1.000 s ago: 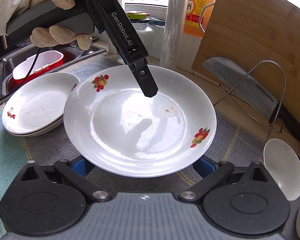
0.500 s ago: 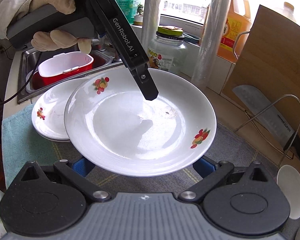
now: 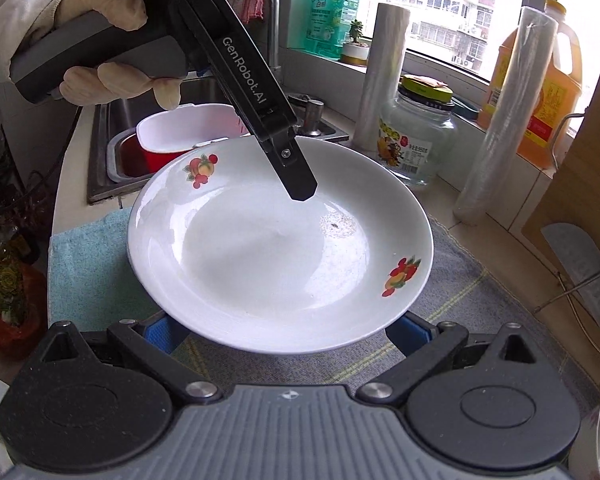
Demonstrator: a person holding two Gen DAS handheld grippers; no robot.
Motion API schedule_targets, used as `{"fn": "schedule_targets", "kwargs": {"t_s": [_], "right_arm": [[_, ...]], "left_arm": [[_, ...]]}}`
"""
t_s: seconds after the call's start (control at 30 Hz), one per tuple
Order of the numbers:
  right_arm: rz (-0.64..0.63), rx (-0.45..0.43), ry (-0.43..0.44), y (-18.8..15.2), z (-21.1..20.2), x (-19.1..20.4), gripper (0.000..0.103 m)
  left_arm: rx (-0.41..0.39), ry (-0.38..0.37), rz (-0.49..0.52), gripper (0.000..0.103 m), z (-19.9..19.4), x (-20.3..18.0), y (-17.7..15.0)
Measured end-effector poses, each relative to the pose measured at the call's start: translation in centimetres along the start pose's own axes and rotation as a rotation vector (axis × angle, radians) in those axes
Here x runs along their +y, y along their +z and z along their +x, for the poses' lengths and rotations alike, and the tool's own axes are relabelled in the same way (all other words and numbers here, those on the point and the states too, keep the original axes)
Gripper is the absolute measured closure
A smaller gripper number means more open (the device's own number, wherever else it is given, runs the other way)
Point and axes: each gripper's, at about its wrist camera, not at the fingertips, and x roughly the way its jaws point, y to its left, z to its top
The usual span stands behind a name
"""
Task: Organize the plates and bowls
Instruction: 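Carry the white plate with the left gripper toward the plate stack by the sink, then lower the white plate onto the stacked plates and open the left gripper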
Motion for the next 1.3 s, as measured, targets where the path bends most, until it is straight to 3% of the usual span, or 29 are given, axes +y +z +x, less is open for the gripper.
{"fn": "schedule_targets", "kwargs": {"t_s": [0.53, 1.3], "right_arm": [[-0.06, 0.023, 0.094, 1.2, 2.0, 2.0, 0.0], [-0.075, 0.092, 0.102, 1.2, 3.3, 2.0, 0.0]], "left_arm": [[0.007, 0.034, -0.109, 0.03, 0.0, 3.4, -3.4], [0.047, 0.011, -0.123, 0.03, 2.3, 4.1, -4.0]]}}
